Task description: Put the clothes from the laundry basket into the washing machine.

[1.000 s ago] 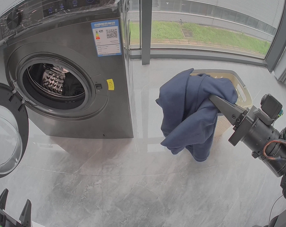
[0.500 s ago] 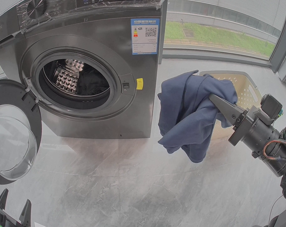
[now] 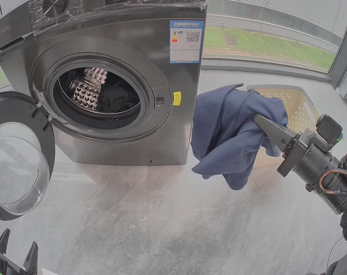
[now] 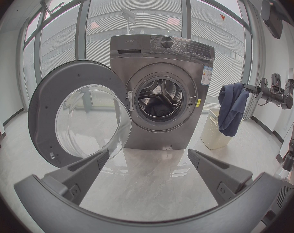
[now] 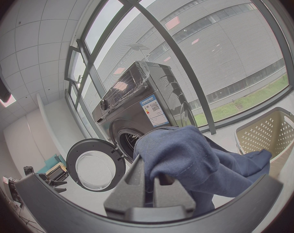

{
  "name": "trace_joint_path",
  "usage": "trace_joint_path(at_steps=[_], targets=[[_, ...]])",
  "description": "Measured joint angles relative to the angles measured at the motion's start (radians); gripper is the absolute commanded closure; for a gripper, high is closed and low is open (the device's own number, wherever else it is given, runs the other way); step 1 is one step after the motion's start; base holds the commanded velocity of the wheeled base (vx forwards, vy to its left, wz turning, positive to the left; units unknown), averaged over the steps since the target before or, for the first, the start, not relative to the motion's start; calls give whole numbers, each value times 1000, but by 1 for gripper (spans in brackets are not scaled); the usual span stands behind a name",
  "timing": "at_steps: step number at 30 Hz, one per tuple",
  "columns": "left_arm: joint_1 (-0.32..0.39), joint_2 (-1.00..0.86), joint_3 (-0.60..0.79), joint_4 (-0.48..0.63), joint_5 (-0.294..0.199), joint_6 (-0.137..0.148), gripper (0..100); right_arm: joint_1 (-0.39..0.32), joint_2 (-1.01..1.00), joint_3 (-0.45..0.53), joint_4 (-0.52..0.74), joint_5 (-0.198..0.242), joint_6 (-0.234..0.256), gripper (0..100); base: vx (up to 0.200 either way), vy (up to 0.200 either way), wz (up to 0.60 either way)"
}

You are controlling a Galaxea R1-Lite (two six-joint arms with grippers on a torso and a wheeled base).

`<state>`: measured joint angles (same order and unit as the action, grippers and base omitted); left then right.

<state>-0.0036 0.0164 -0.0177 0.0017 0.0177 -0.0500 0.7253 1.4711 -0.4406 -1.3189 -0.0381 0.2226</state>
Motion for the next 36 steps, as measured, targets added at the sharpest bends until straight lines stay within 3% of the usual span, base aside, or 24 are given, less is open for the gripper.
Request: trace_joint_path(at_steps=[6,33,36], targets=[[0,0,0,0,0,0,0,0,2,0,0,1,0,100,0,0,0],[-1,0,0,0,0,0,0,-11,6,-1,2,-3,1,100,0,200,0],[-1,0,0,0,0,0,0,-11,6,-1,2,-3,1,100,0,0,0]])
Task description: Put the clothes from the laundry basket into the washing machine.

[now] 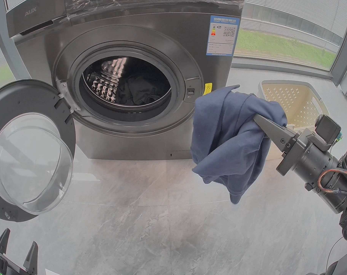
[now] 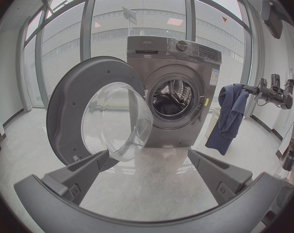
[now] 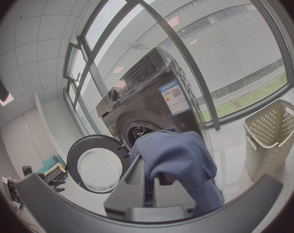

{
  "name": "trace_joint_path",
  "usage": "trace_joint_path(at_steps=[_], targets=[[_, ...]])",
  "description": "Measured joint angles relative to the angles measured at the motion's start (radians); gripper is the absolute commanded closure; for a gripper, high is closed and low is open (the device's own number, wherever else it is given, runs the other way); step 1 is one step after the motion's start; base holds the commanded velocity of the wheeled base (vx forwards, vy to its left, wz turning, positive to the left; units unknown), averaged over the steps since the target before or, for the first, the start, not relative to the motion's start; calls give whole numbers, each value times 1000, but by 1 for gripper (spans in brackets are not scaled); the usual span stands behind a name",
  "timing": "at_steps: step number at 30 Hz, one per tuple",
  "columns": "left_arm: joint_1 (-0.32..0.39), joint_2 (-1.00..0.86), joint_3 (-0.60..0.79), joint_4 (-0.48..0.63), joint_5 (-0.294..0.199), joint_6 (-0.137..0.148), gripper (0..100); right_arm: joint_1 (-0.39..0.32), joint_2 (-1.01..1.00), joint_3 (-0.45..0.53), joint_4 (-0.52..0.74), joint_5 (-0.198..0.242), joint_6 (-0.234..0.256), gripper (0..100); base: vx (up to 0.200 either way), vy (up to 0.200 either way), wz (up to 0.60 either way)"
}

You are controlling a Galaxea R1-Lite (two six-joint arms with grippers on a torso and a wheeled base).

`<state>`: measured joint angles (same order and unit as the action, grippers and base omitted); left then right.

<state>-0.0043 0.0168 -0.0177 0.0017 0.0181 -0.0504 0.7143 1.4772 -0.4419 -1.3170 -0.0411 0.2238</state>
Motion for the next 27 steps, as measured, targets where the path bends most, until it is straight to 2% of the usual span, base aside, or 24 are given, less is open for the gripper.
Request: trace_joint_path(at_steps=[27], targets=[[1,0,0,0,0,0,0,-1,11,5,0,-5,3,100,0,0,0]])
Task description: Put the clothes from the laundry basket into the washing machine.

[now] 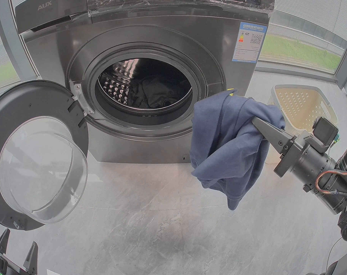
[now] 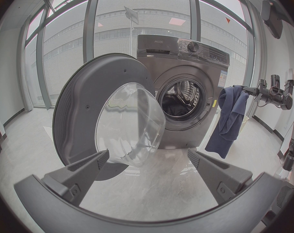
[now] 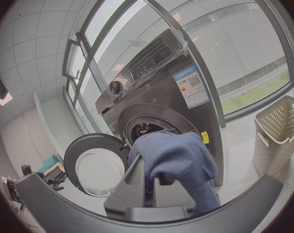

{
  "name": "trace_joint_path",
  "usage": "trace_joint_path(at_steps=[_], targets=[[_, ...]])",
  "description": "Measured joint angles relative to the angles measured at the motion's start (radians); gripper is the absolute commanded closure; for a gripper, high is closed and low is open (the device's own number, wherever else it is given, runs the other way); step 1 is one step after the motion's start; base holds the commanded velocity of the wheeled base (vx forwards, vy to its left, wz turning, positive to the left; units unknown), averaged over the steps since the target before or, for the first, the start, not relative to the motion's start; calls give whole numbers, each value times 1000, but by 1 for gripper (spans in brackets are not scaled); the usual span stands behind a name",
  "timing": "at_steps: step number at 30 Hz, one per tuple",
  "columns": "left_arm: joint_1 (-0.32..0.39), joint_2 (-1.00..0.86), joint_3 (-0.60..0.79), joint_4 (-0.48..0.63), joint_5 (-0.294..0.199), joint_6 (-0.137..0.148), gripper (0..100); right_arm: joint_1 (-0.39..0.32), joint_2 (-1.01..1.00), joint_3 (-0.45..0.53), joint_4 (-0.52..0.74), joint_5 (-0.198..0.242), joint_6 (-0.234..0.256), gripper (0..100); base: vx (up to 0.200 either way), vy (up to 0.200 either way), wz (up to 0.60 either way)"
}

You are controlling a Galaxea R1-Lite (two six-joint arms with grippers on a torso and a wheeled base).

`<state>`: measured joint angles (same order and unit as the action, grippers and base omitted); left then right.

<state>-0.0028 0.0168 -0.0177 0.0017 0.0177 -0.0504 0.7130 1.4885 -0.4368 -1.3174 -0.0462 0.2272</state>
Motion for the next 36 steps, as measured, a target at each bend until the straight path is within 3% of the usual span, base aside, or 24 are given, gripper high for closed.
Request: trace_joint_path(at_steps=[12,21,27,36], targets=[[0,0,0,0,0,0,0,0,1,4,0,0,0,100,0,200,0],[-2,0,0,0,0,0,0,0,1,6,0,0,0,100,0,0,0],[-1,0,0,0,0,0,0,0,2,6,0,-1,0,100,-200,0,0],[-1,0,0,0,0,0,0,0,3,8,0,-1,1,100,0,0,0]])
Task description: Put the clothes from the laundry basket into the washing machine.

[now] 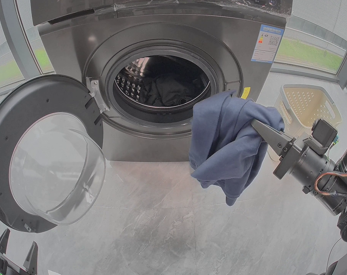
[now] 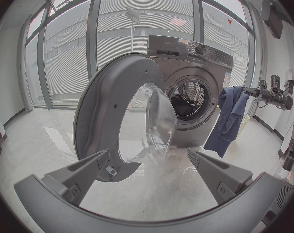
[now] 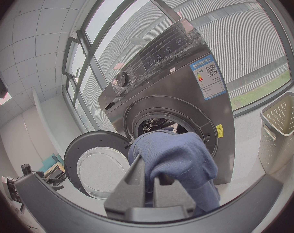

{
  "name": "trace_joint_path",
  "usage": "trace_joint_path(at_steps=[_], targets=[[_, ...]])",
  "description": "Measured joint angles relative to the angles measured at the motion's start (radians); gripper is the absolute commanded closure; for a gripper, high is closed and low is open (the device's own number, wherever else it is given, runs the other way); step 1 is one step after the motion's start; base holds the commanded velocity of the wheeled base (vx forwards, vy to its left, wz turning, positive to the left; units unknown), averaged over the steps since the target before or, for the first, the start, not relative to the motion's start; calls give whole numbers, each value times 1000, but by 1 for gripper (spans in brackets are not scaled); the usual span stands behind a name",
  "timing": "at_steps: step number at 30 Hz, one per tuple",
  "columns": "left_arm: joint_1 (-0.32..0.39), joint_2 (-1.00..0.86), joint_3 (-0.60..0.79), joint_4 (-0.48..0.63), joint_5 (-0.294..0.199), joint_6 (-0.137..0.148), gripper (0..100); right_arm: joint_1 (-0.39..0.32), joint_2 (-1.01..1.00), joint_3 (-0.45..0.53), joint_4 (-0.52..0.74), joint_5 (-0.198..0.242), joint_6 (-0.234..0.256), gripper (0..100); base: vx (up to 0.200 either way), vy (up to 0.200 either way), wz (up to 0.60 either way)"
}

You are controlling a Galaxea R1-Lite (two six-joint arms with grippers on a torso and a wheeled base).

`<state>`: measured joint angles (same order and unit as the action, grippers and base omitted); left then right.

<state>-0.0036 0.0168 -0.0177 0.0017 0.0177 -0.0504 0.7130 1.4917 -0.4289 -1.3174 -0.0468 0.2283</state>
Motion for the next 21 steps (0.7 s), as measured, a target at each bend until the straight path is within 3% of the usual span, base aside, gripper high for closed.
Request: trace_joint_path(at_steps=[15,21], targets=[[-1,0,0,0,0,2,0,2,19,1,-1,2,0,100,0,0,0],[0,0,0,0,0,3,0,5,21,2,-2,0,0,100,0,200,0]])
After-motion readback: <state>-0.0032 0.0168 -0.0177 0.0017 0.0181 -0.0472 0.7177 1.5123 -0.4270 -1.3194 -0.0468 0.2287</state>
